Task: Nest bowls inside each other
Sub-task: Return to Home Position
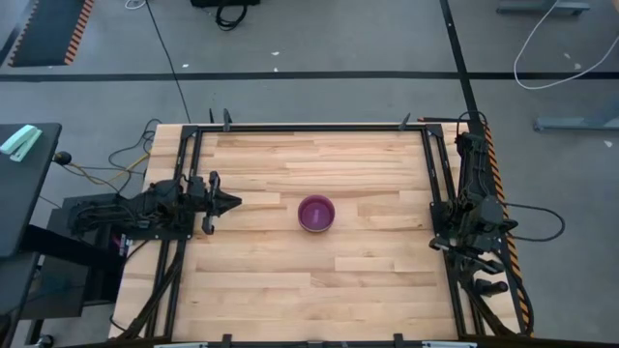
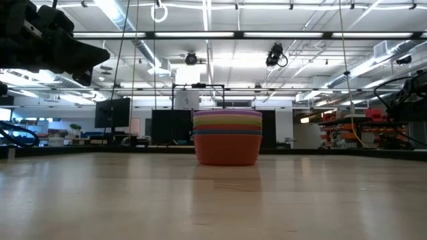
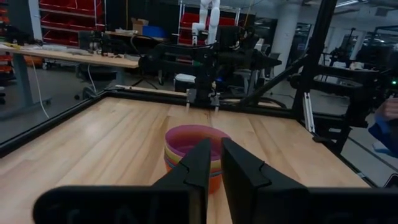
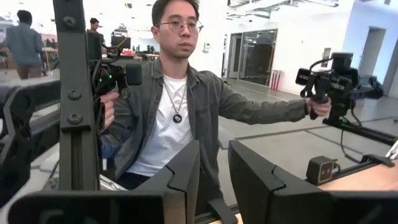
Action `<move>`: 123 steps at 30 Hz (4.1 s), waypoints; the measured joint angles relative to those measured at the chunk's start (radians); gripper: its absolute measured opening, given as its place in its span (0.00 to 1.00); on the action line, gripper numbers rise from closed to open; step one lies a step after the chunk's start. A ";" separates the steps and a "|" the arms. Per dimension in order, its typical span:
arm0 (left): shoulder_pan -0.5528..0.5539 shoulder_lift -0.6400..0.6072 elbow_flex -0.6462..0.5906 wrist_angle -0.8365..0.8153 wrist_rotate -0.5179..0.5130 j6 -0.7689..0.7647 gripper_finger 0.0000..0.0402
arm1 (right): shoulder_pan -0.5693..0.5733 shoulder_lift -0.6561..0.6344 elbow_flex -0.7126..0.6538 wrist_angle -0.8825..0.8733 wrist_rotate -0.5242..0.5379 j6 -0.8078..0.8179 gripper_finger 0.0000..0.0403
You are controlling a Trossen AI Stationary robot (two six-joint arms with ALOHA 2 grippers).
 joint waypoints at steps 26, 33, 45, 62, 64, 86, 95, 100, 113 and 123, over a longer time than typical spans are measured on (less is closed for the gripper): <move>0.000 0.000 -0.001 0.048 0.004 -0.004 0.10 | 0.000 0.000 0.000 0.000 0.000 0.113 0.23; 0.000 0.000 -0.001 0.048 0.002 -0.004 0.07 | 0.000 0.000 0.000 0.000 0.000 0.026 0.23; 0.000 0.000 -0.001 0.048 0.002 -0.005 0.10 | -0.060 0.032 0.000 0.001 0.008 -0.079 0.23; 0.000 0.000 -0.001 0.048 0.002 -0.005 0.08 | -0.347 0.100 0.000 0.001 0.008 -0.075 0.23; 0.000 0.000 -0.001 0.049 0.002 -0.005 0.09 | -0.384 0.100 0.000 0.001 0.008 -0.077 0.23; 0.000 0.000 -0.001 0.048 0.002 -0.005 0.07 | -0.952 0.100 0.000 0.001 0.008 -0.085 0.23; 0.000 0.000 -0.001 0.049 0.002 -0.005 0.08 | -1.211 0.100 0.000 0.001 0.008 -0.071 0.23; 0.000 0.000 -0.001 0.048 0.002 -0.005 0.06 | -1.298 0.100 0.000 0.001 0.000 -0.028 0.23; 0.000 0.000 -0.001 0.048 0.002 -0.005 0.09 | -1.325 0.100 0.000 0.000 0.000 -0.013 0.23; 0.000 0.000 -0.001 0.048 0.002 -0.005 0.06 | -1.325 0.100 0.000 0.000 0.000 -0.014 0.23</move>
